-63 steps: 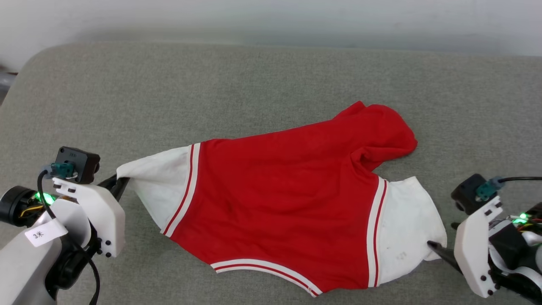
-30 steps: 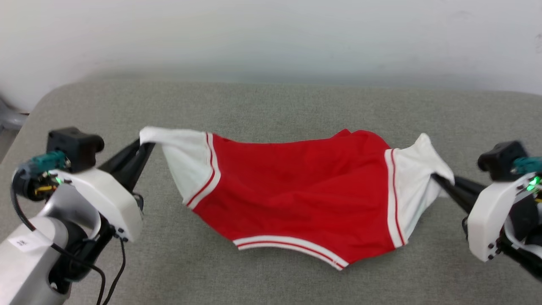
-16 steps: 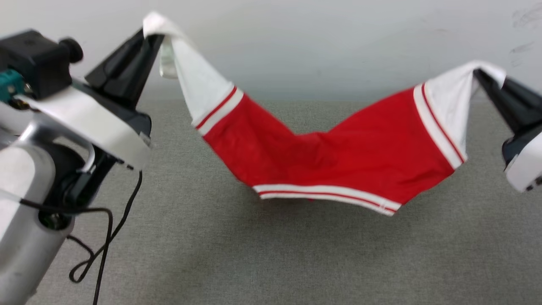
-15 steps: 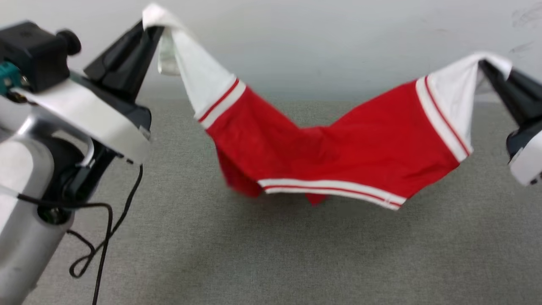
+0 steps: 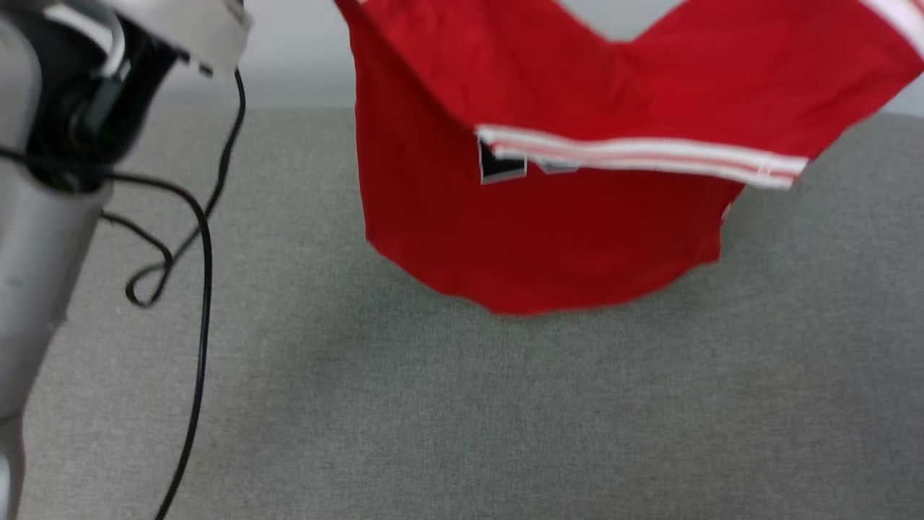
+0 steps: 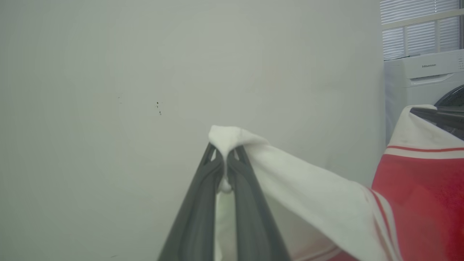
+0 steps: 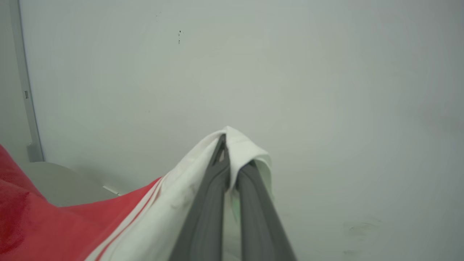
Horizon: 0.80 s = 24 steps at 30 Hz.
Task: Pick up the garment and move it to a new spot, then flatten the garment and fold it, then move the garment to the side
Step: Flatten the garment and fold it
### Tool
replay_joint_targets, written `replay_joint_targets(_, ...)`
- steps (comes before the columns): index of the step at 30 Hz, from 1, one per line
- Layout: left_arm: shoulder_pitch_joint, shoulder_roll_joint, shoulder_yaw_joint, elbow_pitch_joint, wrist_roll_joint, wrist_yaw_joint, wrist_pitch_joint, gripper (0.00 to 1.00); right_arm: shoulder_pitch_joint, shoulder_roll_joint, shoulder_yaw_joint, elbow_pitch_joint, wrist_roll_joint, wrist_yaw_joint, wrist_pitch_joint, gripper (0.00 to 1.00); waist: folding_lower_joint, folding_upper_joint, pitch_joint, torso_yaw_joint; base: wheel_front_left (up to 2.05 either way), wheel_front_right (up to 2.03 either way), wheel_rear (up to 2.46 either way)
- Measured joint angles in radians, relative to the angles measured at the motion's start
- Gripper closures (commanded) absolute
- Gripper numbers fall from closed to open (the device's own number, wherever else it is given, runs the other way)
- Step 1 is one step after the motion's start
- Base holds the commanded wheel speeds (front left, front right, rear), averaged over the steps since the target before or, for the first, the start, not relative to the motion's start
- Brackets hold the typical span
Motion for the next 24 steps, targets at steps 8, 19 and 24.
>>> replay_joint_targets(8,-0.275,-0.042,0.007,0.191,0.066,-0.031,-0.028,1.00,-0.303,0.043,0.026,0.161,-0.089,0.000,-0.062,1.00,0.0001,0.0000,0.161,0.004,0.00,0.00,0.00)
replay_joint_targets(19,-0.525,-0.072,0.036,0.470,0.098,-0.071,-0.146,1.00,-0.651,0.086,0.090,0.432,-0.178,0.000,-0.178,1.00,0.0002,-0.0001,0.361,0.001,0.00,0.00,0.00)
replay_joint_targets(24,-0.539,-0.077,0.028,0.551,0.102,-0.090,-0.202,1.00,-0.702,0.107,0.120,0.542,-0.183,0.000,-0.245,1.00,0.0002,-0.0001,0.411,0.004,0.00,0.00,0.00)
